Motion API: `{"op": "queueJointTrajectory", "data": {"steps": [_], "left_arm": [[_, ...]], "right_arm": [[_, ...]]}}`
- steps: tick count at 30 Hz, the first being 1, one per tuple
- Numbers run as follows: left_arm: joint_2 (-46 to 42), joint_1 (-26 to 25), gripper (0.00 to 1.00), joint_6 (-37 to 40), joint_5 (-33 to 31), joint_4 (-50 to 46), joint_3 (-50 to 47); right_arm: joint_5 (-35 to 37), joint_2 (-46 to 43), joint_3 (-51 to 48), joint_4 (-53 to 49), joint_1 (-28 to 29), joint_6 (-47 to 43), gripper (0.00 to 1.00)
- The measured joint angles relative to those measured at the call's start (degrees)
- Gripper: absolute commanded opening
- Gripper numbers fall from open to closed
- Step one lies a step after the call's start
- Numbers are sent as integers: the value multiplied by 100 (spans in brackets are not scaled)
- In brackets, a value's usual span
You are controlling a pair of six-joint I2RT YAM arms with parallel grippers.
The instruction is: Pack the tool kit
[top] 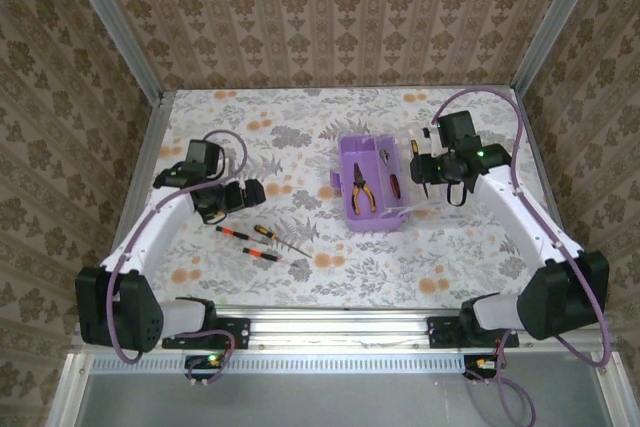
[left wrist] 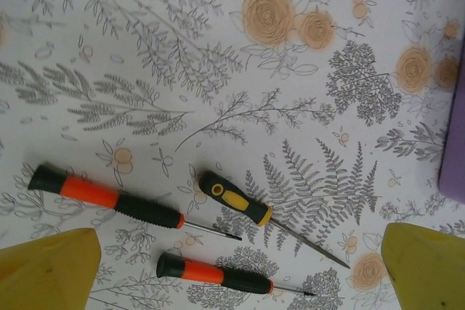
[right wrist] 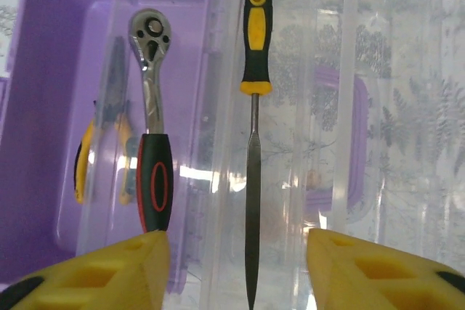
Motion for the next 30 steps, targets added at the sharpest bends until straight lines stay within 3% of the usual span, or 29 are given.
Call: {"op": "queueJointTrajectory", "data": {"steps": [2, 6, 7, 18, 30], "left_arm": [[-249, -2, 100, -278, -39, 136, -332], [-863, -44, 97, -911, -247, 334, -968], [-916, -61, 97, -1014, -302, 341, -1012], [-343, -319, 82, -1615, -520, 901, -1128], [951, -1071, 61, -1731, -258, 1340, -837]], "right_arm": [[-48, -92, 125, -63, 2, -61, 69], [-131, -201, 286, -79, 68, -195, 98], [-162, -210, 289, -79, 90, -203, 100], [-341, -197, 289, -76, 319, -238, 100], [-345, -160, 289, -74, 374, -247, 100]]}}
